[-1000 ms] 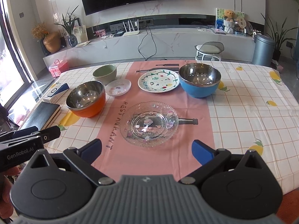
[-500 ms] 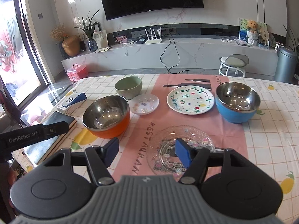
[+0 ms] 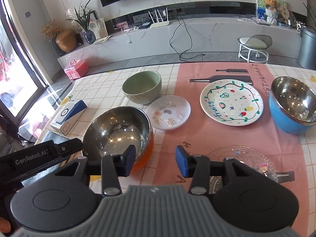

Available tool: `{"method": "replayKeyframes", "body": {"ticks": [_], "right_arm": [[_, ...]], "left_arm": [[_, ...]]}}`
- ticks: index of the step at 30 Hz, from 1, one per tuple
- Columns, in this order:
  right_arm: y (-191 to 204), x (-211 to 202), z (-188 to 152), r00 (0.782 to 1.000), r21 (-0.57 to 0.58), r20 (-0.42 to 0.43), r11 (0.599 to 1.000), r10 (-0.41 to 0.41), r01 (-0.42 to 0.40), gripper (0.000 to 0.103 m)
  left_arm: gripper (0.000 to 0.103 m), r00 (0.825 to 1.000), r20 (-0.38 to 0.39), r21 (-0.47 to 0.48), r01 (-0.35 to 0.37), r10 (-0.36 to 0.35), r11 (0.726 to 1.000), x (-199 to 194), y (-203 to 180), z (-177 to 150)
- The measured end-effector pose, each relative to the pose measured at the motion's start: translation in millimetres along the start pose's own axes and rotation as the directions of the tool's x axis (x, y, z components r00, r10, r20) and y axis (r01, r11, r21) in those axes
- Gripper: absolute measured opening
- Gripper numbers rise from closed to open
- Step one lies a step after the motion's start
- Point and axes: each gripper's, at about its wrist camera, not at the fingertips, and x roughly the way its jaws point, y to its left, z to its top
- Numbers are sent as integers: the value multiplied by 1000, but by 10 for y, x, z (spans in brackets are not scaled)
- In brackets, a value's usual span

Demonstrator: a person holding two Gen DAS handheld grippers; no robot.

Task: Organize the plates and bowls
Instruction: 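Reach the left tool to the orange steel bowl and grasp its rim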

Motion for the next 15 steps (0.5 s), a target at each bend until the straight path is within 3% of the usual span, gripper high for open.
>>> {"method": "replayKeyframes", "body": {"ticks": [4, 9, 15], "right_arm": [[43, 248, 55, 999, 16, -49, 1000, 9, -8, 34], [58, 425, 64, 996, 27, -84, 1000, 13, -11, 20], [67, 474, 55, 995, 44, -96, 999, 16, -11, 14]], "left_arm": [[36, 1000, -18, -16, -11, 11, 1000, 110, 32, 10], [9, 1000, -17, -11, -18, 17, 1000, 155, 33, 24], [6, 1000, -18, 1, -24, 24, 1000, 121, 4, 46]]}}
